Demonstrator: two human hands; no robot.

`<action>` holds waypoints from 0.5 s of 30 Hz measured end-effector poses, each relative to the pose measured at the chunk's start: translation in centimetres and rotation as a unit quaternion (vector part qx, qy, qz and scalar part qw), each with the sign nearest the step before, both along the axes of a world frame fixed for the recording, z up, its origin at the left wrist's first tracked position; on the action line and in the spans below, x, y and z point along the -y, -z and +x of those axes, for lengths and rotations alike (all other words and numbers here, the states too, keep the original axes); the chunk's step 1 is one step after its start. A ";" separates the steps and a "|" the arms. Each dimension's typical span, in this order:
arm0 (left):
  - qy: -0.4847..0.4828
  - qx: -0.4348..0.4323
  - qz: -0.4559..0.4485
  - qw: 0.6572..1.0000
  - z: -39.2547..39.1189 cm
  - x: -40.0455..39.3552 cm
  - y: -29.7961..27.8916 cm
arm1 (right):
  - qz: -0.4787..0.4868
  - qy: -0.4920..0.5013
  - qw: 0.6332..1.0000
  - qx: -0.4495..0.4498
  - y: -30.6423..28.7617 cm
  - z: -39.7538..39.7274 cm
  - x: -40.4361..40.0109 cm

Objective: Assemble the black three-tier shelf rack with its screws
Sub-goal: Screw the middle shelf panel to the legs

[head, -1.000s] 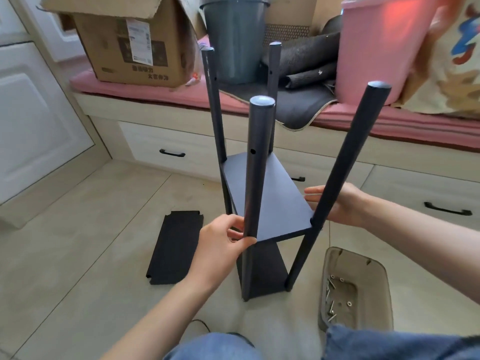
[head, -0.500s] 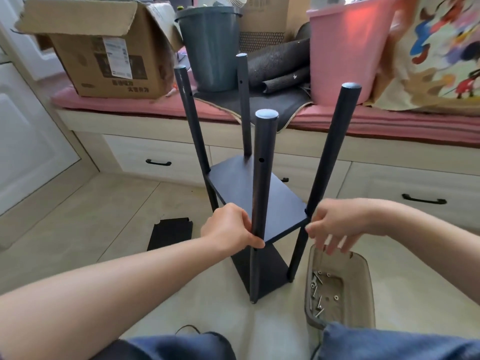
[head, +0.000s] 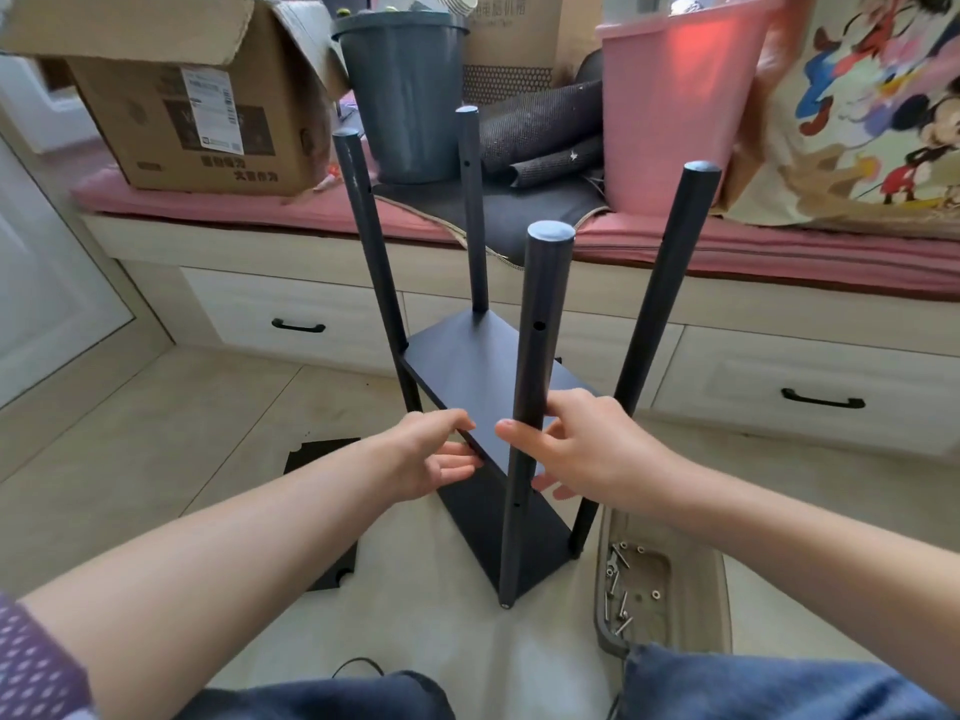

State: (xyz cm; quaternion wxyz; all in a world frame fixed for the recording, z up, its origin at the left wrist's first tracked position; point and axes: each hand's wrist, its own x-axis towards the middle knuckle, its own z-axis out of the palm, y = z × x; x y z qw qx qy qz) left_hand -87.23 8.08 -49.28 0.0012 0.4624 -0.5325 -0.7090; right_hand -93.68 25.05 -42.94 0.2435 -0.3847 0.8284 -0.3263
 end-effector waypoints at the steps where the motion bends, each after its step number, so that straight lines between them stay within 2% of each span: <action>1: -0.013 -0.004 0.010 1.000 -0.3 0.1 0.1 | -0.007 -0.006 1.000 -0.018 0.2 -0.1 0.1; 4: -0.027 0.015 0.020 0.999 -1.1 0.1 0.8 | -0.010 -0.026 0.999 -0.037 0.6 -0.6 0.3; 10: -0.002 0.032 0.014 0.999 -2.5 -0.1 1.5 | -0.027 -0.059 0.998 -0.007 0.8 -1.9 0.1; 15: -0.067 -0.051 0.067 0.994 -2.5 -1.5 2.8 | -0.033 -0.075 0.997 0.010 1.0 -2.5 0.2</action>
